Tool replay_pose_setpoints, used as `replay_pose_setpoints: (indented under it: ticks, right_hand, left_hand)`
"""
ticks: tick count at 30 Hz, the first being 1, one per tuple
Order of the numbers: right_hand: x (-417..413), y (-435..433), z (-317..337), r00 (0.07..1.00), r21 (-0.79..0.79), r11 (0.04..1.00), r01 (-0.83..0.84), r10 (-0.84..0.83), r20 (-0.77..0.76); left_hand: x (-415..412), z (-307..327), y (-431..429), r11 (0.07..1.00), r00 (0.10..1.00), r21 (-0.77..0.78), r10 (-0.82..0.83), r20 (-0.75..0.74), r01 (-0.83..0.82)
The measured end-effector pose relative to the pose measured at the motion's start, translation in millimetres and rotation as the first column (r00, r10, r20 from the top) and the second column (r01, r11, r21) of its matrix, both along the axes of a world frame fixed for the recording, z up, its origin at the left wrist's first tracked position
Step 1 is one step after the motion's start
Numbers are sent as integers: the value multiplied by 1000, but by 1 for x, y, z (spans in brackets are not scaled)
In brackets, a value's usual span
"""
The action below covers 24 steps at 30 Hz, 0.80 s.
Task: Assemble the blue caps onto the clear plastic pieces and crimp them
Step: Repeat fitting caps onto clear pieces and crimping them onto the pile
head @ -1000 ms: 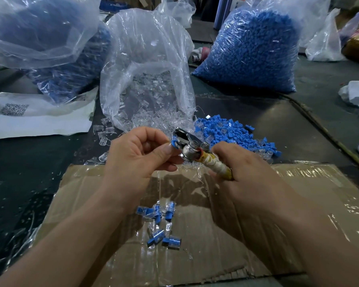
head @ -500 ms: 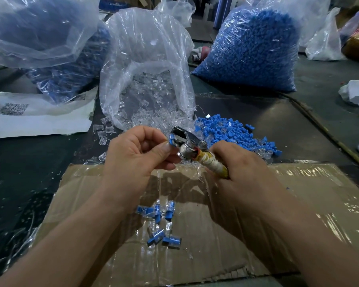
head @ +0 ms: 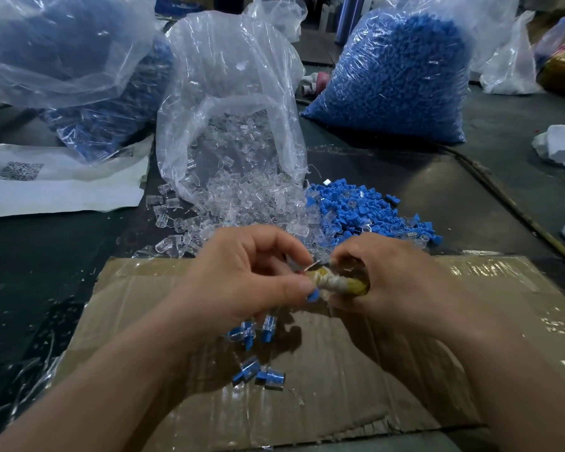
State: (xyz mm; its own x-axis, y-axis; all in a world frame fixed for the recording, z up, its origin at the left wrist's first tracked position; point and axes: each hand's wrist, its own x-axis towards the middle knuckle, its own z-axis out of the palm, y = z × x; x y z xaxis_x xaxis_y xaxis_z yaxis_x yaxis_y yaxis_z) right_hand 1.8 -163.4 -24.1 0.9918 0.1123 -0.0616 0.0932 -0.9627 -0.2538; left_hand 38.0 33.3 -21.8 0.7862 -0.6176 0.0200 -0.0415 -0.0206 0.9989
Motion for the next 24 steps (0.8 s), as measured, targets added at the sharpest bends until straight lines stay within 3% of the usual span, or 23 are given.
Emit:
replay_pose_setpoints:
  ticks: [9,12,14,16,20,22,24]
  right_hand:
    - [2,1,-1,996,-53,998,-20,15,-87]
    - [0,1,0,993,-56,998,-42,36,-114]
    - [-1,0,1,990,-36,998,-49,44,-136]
    - [-3,-1,3,987,-12,999,-49,47,-151]
    - [-2,-1,8,990,6,1000,-20,20,-141]
    - [0,-2,10,998,95,993,64,-61,-29]
    - [1,-9,10,966,239,956,171,-210,150]
  left_hand:
    - [-1,-6,-1,958,953,188,-251,168,218]
    - [-2,-7,-1,953,939,212,-262,221,216]
    - [-1,-7,-1,979,958,174,-147,245,106]
    - [1,-7,-1,986,969,128,78,236,-110]
    - [12,-15,0,825,811,161,462,359,-542]
    - [17,-19,3,719,721,239,491,489,-652]
    - [20,-22,5,649,699,355,403,590,-673]
